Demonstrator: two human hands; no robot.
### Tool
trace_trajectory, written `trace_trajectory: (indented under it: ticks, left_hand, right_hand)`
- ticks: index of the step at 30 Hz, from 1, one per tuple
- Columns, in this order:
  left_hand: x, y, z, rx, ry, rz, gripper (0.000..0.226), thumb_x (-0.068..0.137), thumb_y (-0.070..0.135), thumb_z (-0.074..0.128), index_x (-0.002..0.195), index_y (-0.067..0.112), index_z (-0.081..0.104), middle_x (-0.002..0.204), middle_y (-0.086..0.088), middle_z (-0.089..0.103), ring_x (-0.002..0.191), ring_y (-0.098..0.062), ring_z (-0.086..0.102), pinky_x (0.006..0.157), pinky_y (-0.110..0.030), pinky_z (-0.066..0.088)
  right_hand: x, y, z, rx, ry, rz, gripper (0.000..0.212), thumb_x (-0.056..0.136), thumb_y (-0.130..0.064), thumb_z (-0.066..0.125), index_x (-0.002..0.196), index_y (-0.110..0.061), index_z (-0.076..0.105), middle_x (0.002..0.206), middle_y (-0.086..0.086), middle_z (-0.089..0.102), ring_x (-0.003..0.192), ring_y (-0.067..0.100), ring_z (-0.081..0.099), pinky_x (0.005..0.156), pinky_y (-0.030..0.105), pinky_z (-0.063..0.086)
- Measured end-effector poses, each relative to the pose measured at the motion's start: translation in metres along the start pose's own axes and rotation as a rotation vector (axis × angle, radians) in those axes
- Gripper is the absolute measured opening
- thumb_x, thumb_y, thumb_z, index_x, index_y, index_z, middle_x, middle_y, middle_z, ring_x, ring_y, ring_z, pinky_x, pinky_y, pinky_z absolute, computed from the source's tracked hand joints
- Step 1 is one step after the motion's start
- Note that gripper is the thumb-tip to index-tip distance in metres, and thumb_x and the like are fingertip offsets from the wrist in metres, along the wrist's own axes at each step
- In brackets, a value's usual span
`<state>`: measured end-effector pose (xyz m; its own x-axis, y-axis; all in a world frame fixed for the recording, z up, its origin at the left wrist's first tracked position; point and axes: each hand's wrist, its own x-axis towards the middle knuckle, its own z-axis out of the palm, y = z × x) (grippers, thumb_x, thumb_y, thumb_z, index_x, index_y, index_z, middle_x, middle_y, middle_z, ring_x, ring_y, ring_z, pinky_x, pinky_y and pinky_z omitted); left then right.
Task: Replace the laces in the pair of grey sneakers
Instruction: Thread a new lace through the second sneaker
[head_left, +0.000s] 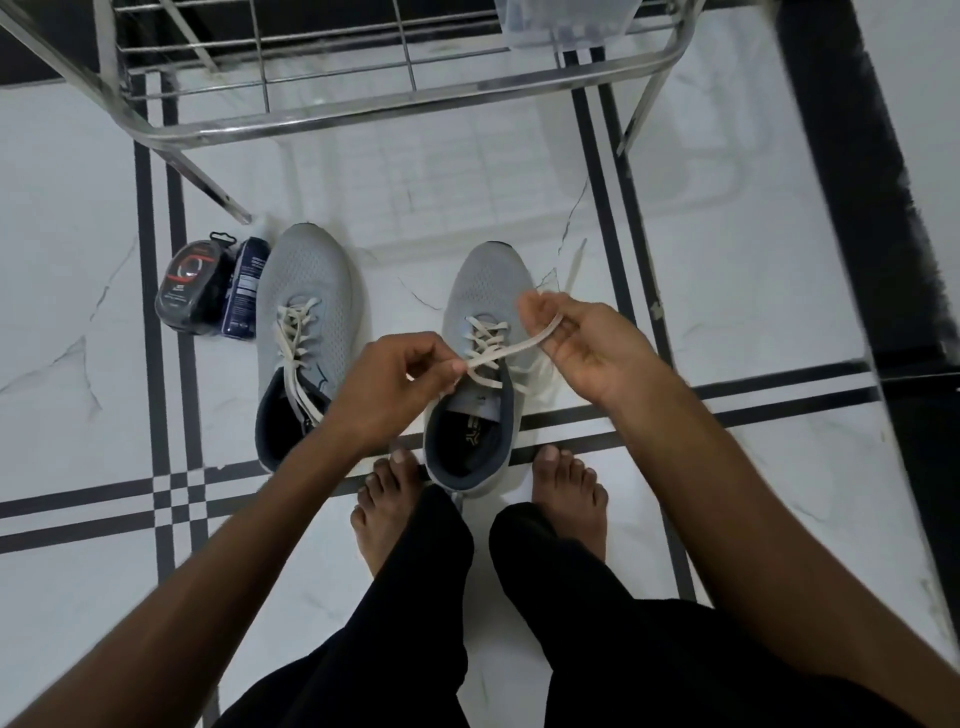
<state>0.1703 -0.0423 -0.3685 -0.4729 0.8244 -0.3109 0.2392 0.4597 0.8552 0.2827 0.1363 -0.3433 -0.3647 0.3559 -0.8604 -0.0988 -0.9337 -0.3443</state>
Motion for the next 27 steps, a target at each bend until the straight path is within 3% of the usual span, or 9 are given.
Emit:
trace_trajectory:
  ticks: [2,4,6,9,12,16,19,24,27]
  left_hand:
    - [-0.001,-0.005,-0.004,0.137,0.030,0.015,0.014,0.091,0.030,0.070,0.077,0.030,0.070,0.070,0.016,0.070,0.064,-0.004,0.063,0.065,-0.027,0.050]
    - [0.001,-0.005,-0.002,0.157,0.028,0.006,0.010,0.086,0.033,0.074,0.077,0.030,0.071,0.069,0.018,0.070,0.063,-0.002,0.064,0.061,-0.024,0.050]
    - [0.006,-0.001,0.004,0.106,0.005,-0.005,0.016,0.079,0.034,0.081,0.078,0.030,0.065,0.069,0.017,0.070,0.061,-0.001,0.065,0.059,-0.022,0.051]
    - [0.010,-0.002,0.010,0.036,-0.005,-0.005,0.030,0.075,0.024,0.085,0.081,0.026,0.055,0.068,0.010,0.071,0.057,-0.007,0.067,0.058,-0.023,0.053]
    - [0.007,-0.010,0.006,0.029,0.047,0.001,0.032,0.071,0.031,0.087,0.088,0.027,0.060,0.077,0.009,0.073,0.064,-0.006,0.067,0.060,-0.020,0.052]
    - [-0.004,-0.022,0.004,0.193,0.015,-0.009,0.049,0.067,0.047,0.085,0.109,0.025,0.069,0.099,0.013,0.069,0.080,-0.004,0.067,0.073,-0.028,0.058]
    - [-0.010,-0.028,0.017,0.274,0.082,-0.020,0.030,0.080,0.030,0.080,0.109,0.026,0.073,0.094,0.013,0.072,0.079,0.001,0.069,0.075,-0.030,0.059]
    - [-0.015,-0.035,0.027,-0.213,0.164,-0.258,0.024,0.087,0.010,0.074,0.110,0.018,0.074,0.091,-0.002,0.075,0.086,-0.022,0.073,0.080,-0.037,0.061]
    - [-0.019,-0.034,0.031,-0.340,0.157,-0.244,0.027,0.088,0.004,0.072,0.111,0.018,0.073,0.094,-0.009,0.075,0.092,-0.030,0.072,0.083,-0.037,0.061]
  right_hand:
    - [0.000,0.001,-0.017,-0.639,0.094,-0.081,0.043,0.103,-0.015,0.049,0.143,0.000,0.040,0.148,0.020,0.043,0.135,0.029,0.046,0.113,0.037,0.037]
    - [-0.002,0.012,-0.034,-1.313,0.158,-0.513,0.072,0.101,-0.017,0.050,0.159,-0.011,0.008,0.165,0.009,0.012,0.151,0.023,0.015,0.118,0.029,0.015]
    - [-0.012,0.025,-0.034,-1.562,-0.120,-0.849,0.079,0.097,-0.015,0.055,0.160,-0.020,0.008,0.166,0.001,0.014,0.150,0.011,0.013,0.117,0.022,0.015]
    - [-0.015,0.042,-0.033,-1.624,-0.500,-0.718,0.052,0.095,-0.022,0.064,0.144,-0.028,0.047,0.132,-0.005,0.063,0.115,-0.004,0.052,0.091,0.008,0.041]
    - [-0.008,0.041,-0.033,-1.587,-0.433,-0.733,0.022,0.090,-0.022,0.072,0.112,-0.022,0.072,0.093,-0.005,0.074,0.083,0.004,0.066,0.075,0.020,0.052]
    - [-0.001,0.041,-0.034,-1.601,-0.360,-0.858,0.014,0.092,-0.019,0.069,0.103,-0.019,0.077,0.094,-0.003,0.076,0.081,0.007,0.066,0.073,0.017,0.051]
    - [0.002,0.051,-0.034,-1.700,-0.294,-0.889,0.012,0.093,-0.022,0.067,0.098,-0.018,0.078,0.093,-0.004,0.075,0.082,0.012,0.064,0.076,0.028,0.052]
    - [0.007,0.067,-0.035,-1.745,-0.158,-0.893,0.011,0.091,-0.027,0.065,0.093,-0.025,0.075,0.091,-0.010,0.072,0.081,0.007,0.062,0.070,0.026,0.050]
    - [0.010,0.073,-0.032,-1.690,-0.110,-0.893,0.010,0.090,-0.028,0.066,0.092,-0.025,0.075,0.090,-0.010,0.072,0.080,0.007,0.063,0.067,0.022,0.046]
